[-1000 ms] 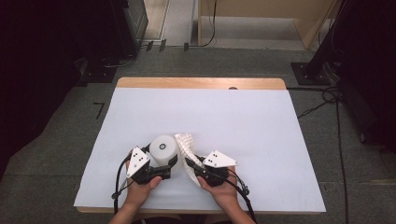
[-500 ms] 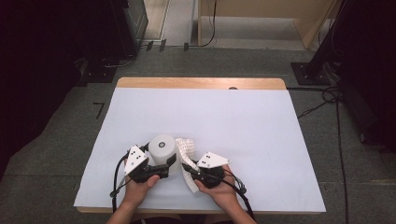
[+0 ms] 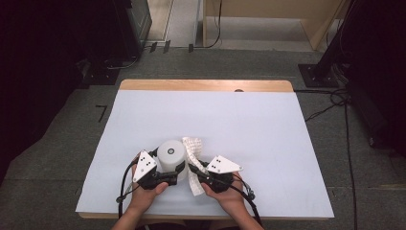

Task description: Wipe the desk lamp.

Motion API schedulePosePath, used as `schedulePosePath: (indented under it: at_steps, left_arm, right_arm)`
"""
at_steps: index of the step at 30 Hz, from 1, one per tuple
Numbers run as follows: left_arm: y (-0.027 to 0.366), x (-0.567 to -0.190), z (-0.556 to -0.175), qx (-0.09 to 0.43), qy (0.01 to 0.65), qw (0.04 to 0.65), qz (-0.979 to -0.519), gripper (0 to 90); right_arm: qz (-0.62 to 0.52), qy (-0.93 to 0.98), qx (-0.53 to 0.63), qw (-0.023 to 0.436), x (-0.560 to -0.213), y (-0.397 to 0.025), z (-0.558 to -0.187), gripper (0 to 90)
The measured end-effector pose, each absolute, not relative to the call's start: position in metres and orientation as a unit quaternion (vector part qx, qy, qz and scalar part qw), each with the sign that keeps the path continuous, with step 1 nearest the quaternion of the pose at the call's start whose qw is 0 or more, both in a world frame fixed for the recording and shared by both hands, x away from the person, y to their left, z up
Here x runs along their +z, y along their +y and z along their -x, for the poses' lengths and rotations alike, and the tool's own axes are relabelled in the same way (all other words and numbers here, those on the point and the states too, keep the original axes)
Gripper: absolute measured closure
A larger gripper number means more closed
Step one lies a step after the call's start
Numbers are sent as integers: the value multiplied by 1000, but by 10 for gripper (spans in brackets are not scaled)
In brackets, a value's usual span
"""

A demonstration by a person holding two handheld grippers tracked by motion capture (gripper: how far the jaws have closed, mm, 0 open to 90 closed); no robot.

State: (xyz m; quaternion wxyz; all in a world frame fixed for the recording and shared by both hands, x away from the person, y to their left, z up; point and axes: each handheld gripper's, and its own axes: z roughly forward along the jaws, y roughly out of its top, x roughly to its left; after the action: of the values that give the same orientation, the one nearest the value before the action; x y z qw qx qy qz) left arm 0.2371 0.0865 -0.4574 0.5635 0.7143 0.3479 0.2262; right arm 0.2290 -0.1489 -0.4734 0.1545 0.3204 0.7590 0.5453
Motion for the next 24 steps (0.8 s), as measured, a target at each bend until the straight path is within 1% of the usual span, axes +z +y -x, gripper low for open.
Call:
schedulePosePath:
  at_steps: [3, 7, 9, 10, 12, 13, 17, 18, 21, 24]
  left_arm:
    - [90, -456, -238, 229, 351, 568, -709, 88]
    - [91, -459, -239, 238, 348, 563, -710, 88]
    - [88, -465, -239, 255, 345, 547, -719, 87]
    - [86, -471, -240, 265, 344, 531, -728, 87]
    - [86, -474, -239, 266, 343, 533, -726, 86]
    - [85, -474, -238, 269, 343, 533, -725, 87]
    - [85, -476, -235, 279, 350, 532, -719, 71]
    - [81, -476, -230, 309, 362, 524, -706, 51]
    - [76, -475, -225, 321, 376, 519, -697, 29]
    - [62, -476, -219, 356, 409, 479, -691, 29]
  right_arm:
    - [-318, 778, 523, 143, -479, -146, -232, 759]
    - [-335, 764, 525, 168, -479, -150, -232, 762]
    - [-338, 758, 530, 175, -477, -152, -233, 762]
    - [-348, 745, 538, 186, -474, -158, -234, 761]
    - [-355, 739, 540, 191, -473, -162, -234, 760]
    - [-376, 726, 540, 199, -472, -168, -236, 758]
    - [-397, 713, 540, 203, -473, -174, -238, 755]
    - [-405, 709, 539, 207, -474, -177, -239, 754]
    - [-410, 706, 538, 208, -474, -179, -239, 751]
    - [-412, 702, 541, 210, -473, -180, -239, 749]
